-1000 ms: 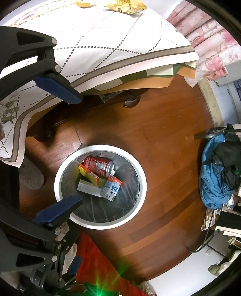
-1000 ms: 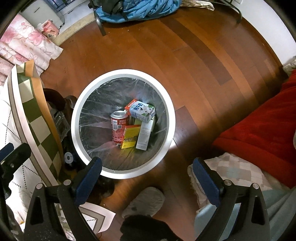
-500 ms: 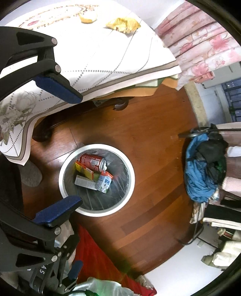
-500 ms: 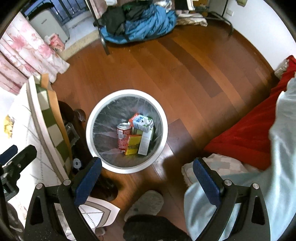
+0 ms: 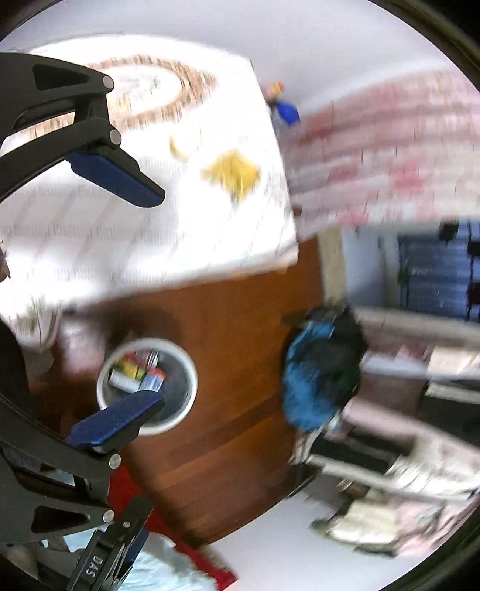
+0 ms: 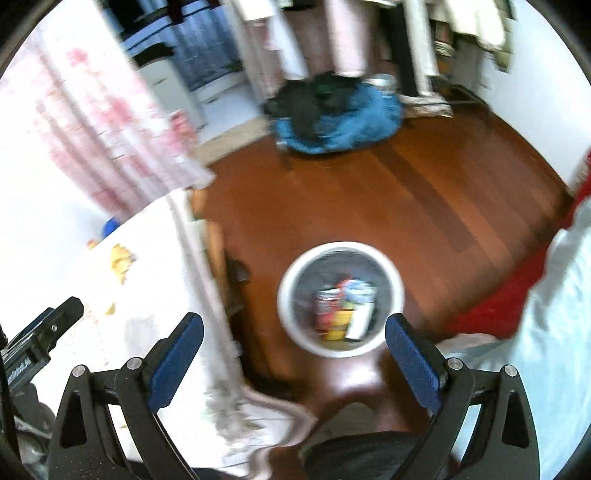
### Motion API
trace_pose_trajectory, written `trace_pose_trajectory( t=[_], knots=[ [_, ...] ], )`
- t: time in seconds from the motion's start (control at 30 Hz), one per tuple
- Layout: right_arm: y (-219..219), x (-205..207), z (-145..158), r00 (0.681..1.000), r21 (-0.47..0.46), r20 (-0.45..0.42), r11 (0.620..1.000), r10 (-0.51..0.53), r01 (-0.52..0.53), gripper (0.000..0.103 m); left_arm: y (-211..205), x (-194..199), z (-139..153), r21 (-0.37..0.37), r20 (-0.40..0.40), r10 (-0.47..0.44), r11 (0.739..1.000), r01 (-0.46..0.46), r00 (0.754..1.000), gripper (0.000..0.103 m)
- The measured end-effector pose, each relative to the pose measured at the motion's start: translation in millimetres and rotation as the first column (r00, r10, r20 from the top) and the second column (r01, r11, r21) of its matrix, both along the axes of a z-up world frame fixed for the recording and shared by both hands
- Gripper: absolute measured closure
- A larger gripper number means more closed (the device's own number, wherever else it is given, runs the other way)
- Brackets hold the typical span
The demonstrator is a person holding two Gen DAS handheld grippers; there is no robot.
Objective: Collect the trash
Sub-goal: 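Swing both tools back toward the table, then grasp the folded yellow paper with the left tool while the right tool grasps the clear plastic lid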
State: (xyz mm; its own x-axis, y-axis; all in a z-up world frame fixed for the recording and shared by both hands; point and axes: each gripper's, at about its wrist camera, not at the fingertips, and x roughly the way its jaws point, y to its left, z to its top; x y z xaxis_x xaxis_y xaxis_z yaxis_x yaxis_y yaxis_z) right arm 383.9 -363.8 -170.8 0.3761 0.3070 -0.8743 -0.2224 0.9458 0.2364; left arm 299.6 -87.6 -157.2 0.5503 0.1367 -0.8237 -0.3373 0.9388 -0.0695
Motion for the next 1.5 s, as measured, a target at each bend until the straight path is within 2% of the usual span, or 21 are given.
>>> trace_pose_trajectory(
  t=[0.1,0.2,0.27,0.37,0.43,0.53,0.57,0.6,0.63,0.67,0.7,0.73,0.8,0.9,1.1,1.2,1.27,1.37,1.43,1.5],
  knots=[
    [56,-21,-9,0.994,0.027,-0.029,0.994,0.106,-0.105,0.003,48,-44,-6,0.032,-0.012,0.095,0.995,-0.095,0.995,0.001],
    [110,-40,-34,0.977,0.043,-0.08,0.98,0.198,-0.195,0.003,86,-95,-38,0.038,-0.078,0.183,0.983,-0.18,0.98,0.001],
    [137,-49,-53,0.965,0.049,-0.112,0.971,0.238,-0.234,0.003,108,-126,-70,0.006,-0.142,0.235,0.972,-0.236,0.962,0.001],
    [172,-59,-79,0.947,0.04,-0.151,0.959,0.283,-0.28,0.003,128,-167,-121,-0.087,-0.225,0.302,0.941,-0.327,0.927,0.002],
    [187,-64,-90,0.941,0.029,-0.162,0.954,0.298,-0.298,0.004,126,-179,-147,-0.138,-0.259,0.305,0.928,-0.347,0.917,0.002],
    [200,-68,-104,0.932,0.013,-0.182,0.948,0.314,-0.317,0.004,117,-179,-176,-0.183,-0.287,0.277,0.924,-0.336,0.917,0.004],
    [203,-68,-108,0.93,0.012,-0.187,0.948,0.315,-0.319,0.004,114,-176,-181,-0.189,-0.294,0.269,0.924,-0.331,0.917,0.007],
    [205,-69,-110,0.929,0.01,-0.191,0.947,0.317,-0.321,0.004,111,-173,-188,-0.194,-0.296,0.26,0.926,-0.325,0.919,0.019],
    [206,-69,-113,0.928,0.006,-0.194,0.946,0.318,-0.323,0.004,108,-169,-190,-0.179,-0.297,0.259,0.93,-0.32,0.919,0.024],
    [208,-69,-115,0.927,0.005,-0.196,0.946,0.319,-0.324,0.004,103,-165,-188,-0.161,-0.269,0.248,0.941,-0.297,0.931,0.033],
    [210,-68,-116,0.926,0.005,-0.196,0.945,0.322,-0.327,0.004,100,-161,-186,-0.134,-0.262,0.244,0.949,-0.285,0.934,0.053],
    [211,-67,-117,0.925,0.005,-0.195,0.944,0.325,-0.33,0.004,100,-158,-184,-0.122,-0.258,0.243,0.952,-0.281,0.935,0.065],
    [215,-64,-118,0.924,0.011,-0.192,0.942,0.331,-0.335,0.004,106,-151,-182,-0.13,-0.239,0.245,0.951,-0.281,0.94,0.066],
    [225,-55,-118,0.923,0.022,-0.186,0.94,0.337,-0.339,0.004,121,-137,-178,-0.075,-0.218,0.26,0.957,-0.282,0.941,0.066],
    [262,-26,-123,0.923,0.028,-0.166,0.938,0.347,-0.347,0.007,171,-108,-165,0.013,-0.175,0.312,0.949,-0.315,0.934,0.066],
    [281,-11,-133,0.924,0.018,-0.17,0.938,0.344,-0.346,0.019,185,-101,-160,0.045,-0.168,0.321,0.947,-0.318,0.932,0.066],
    [293,-1,-143,0.921,0.016,-0.187,0.939,0.341,-0.345,0.023,194,-93,-165,0.054,-0.171,0.319,0.948,-0.315,0.932,0.066],
    [303,8,-155,0.917,0.022,-0.2,0.937,0.345,-0.348,0.037,197,-85,-169,0.067,-0.179,0.309,0.951,-0.302,0.934,0.066],
    [307,9,-161,0.915,0.022,-0.198,0.935,0.352,-0.355,0.051,198,-80,-172,0.063,-0.183,0.305,0.952,-0.298,0.935,0.066],
    [309,8,-162,0.915,0.002,-0.182,0.931,0.359,-0.365,0.058,198,-78,-174,0.066,-0.187,0.299,0.954,-0.292,0.936,0.066]
  ],
)
